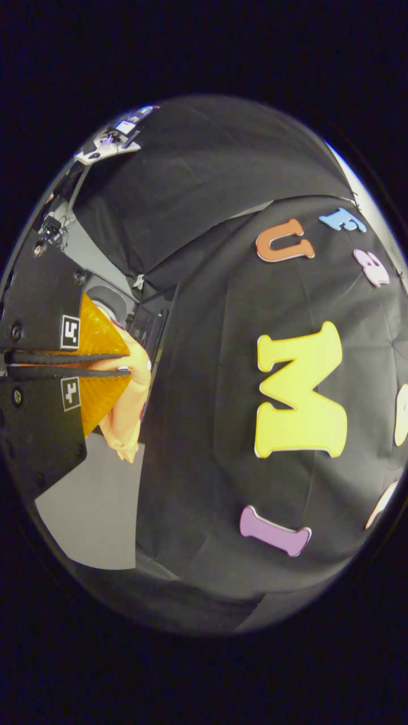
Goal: Put the clothes into the washing machine and then close the washing machine lid.
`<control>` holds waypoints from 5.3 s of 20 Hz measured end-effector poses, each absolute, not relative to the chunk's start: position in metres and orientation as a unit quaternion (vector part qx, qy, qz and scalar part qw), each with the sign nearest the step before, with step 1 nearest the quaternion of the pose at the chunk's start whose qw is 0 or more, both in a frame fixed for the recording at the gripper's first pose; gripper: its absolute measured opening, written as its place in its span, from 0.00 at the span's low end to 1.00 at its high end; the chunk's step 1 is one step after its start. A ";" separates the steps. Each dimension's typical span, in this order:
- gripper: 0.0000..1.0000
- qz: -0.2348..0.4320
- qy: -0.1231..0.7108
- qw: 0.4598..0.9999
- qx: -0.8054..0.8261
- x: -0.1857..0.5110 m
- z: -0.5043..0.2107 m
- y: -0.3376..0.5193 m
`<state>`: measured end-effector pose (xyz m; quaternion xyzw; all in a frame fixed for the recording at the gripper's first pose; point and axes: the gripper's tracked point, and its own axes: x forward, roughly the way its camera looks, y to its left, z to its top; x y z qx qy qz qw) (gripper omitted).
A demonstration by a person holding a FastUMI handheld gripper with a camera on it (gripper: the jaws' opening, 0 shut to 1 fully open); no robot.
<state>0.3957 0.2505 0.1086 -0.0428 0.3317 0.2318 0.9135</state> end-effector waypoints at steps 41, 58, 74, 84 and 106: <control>0.05 0.196 0.467 0.862 -0.033 0.420 -0.143 0.387; 0.05 0.103 0.511 0.853 0.016 0.442 -0.256 0.367; 0.66 0.112 0.552 0.826 -0.005 0.420 -0.301 0.365; 0.90 0.113 0.521 0.846 -0.026 0.411 -0.267 0.356; 0.90 0.115 0.373 0.921 -0.005 0.458 0.002 0.336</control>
